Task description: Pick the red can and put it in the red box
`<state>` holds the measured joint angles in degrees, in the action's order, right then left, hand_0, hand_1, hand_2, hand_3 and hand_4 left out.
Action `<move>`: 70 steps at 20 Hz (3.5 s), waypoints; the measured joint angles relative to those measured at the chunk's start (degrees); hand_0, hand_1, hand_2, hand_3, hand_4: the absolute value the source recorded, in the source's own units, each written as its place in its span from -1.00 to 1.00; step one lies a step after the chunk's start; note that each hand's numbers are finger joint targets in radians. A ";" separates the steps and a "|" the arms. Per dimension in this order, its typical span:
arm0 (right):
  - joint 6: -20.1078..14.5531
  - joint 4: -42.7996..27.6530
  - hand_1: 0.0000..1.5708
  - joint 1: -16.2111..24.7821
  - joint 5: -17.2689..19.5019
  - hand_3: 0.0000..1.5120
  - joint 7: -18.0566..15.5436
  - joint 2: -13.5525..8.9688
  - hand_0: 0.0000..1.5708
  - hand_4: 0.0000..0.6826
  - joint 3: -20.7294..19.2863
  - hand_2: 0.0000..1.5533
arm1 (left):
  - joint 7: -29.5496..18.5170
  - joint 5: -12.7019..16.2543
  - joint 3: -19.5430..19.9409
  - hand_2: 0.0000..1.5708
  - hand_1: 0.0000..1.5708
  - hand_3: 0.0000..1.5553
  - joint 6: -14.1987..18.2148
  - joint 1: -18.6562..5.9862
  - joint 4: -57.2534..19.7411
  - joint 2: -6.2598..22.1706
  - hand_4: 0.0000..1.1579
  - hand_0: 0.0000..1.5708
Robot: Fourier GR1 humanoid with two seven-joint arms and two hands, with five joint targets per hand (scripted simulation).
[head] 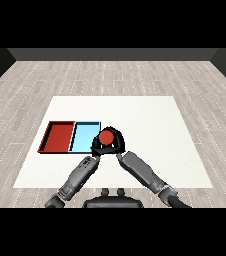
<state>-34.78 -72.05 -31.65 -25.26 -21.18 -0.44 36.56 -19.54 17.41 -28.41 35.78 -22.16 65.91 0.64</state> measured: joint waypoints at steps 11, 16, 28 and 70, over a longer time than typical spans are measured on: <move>1.11 -3.45 -1.00 2.24 7.57 -1.00 5.47 0.25 -1.00 -1.00 -0.42 -1.00 | -0.01 -2.06 0.55 0.99 1.00 0.93 1.63 -0.40 0.22 -0.38 0.96 1.00; 2.08 -2.92 -1.00 2.71 7.89 -1.00 4.26 0.44 -1.00 -1.00 -2.68 -1.00 | 1.29 -1.95 -0.31 1.00 1.00 0.94 2.50 0.64 0.91 -0.33 0.98 1.00; 6.73 -18.77 -1.00 12.15 8.88 -1.00 5.14 -7.15 -1.00 -1.00 -12.58 -1.00 | 1.85 -5.89 4.70 1.00 1.00 0.89 0.02 4.01 3.78 3.91 0.96 1.00; 15.39 -6.00 -1.00 22.51 6.20 -1.00 -0.99 -14.52 -1.00 -1.00 -29.40 -1.00 | 13.37 -13.04 27.12 -1.00 -1.00 -1.00 -9.48 -18.73 -62.27 24.21 -1.00 -1.00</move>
<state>-19.39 -78.06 -9.14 -19.05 -22.18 -14.96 7.16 -6.17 4.37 -1.29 26.29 -40.89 3.64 24.86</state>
